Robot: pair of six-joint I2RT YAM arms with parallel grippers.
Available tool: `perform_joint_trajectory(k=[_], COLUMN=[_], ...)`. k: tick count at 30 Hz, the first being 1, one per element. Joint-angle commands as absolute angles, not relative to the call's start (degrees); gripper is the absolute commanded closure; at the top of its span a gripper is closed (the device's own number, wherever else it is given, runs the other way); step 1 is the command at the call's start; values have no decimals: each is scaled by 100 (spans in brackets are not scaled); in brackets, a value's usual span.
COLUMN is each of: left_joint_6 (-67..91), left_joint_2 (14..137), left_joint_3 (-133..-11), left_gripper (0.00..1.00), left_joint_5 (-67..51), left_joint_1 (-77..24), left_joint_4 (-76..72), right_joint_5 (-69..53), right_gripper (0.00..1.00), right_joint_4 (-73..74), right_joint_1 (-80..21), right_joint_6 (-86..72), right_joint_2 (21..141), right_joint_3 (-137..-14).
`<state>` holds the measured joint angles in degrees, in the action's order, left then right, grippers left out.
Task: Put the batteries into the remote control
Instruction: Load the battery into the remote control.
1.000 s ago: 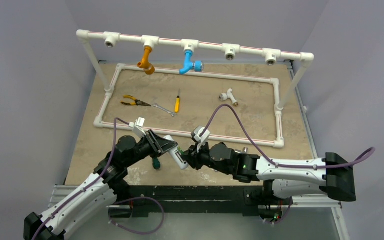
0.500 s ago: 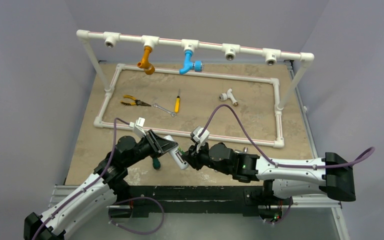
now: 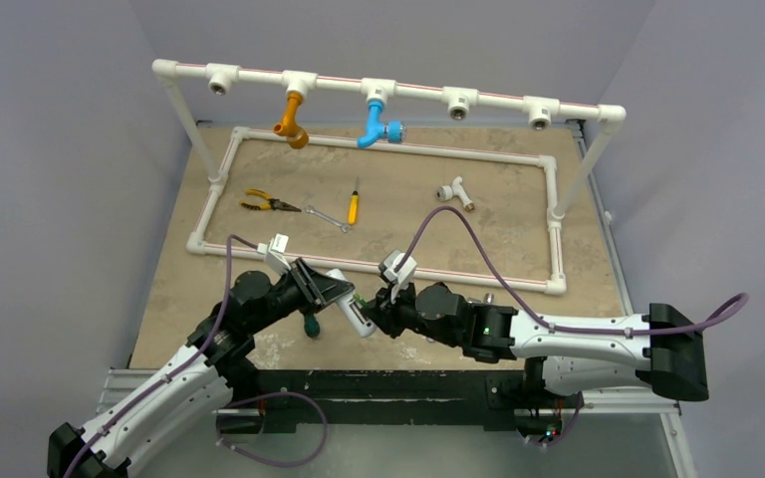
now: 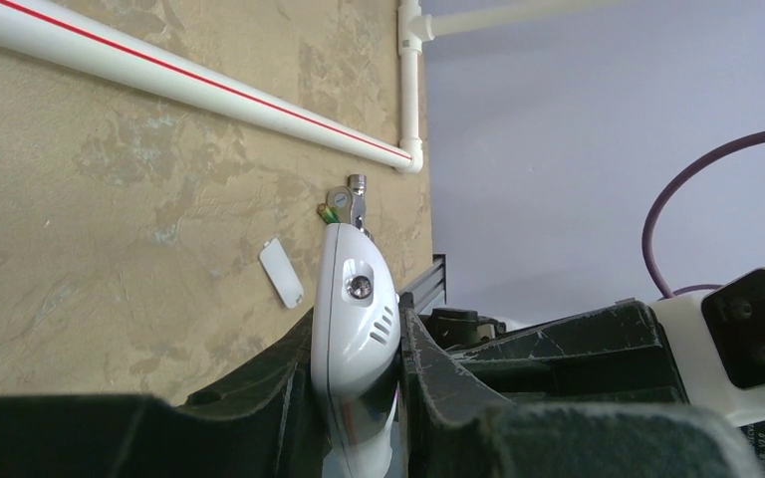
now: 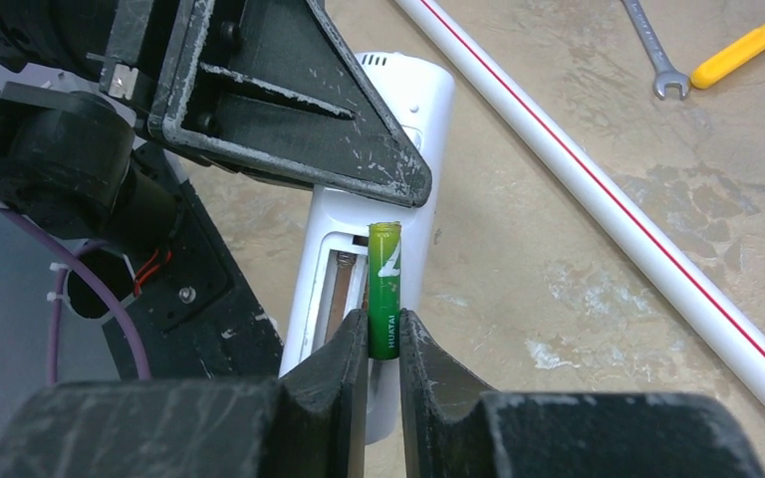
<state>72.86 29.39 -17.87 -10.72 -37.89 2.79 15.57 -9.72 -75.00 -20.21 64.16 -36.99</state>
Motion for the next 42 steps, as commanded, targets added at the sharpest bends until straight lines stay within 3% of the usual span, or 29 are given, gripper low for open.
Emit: perform_joint_trajectory(k=[1, 23, 42], left_joint_6=[7273, 7241, 7254], left_joint_2=[2899, 2988, 3095], left_joint_3=[-1762, -1765, -1740], left_gripper=[100, 100, 100], left_joint_5=[-808, -747, -811], left_joint_1=[-3767, -3762, -3762], left_joint_4=[-90, -176, -290], right_joint_5=[1570, 2118, 1996], right_gripper=[90, 90, 83], right_joint_4=[-1028, -950, -986], right_joint_1=[-7599, -7642, -7641], right_joint_6=[-2148, -2287, -2296], right_joint_2=[6387, 6596, 6714], right_joint_3=[-4086, -4131, -4192])
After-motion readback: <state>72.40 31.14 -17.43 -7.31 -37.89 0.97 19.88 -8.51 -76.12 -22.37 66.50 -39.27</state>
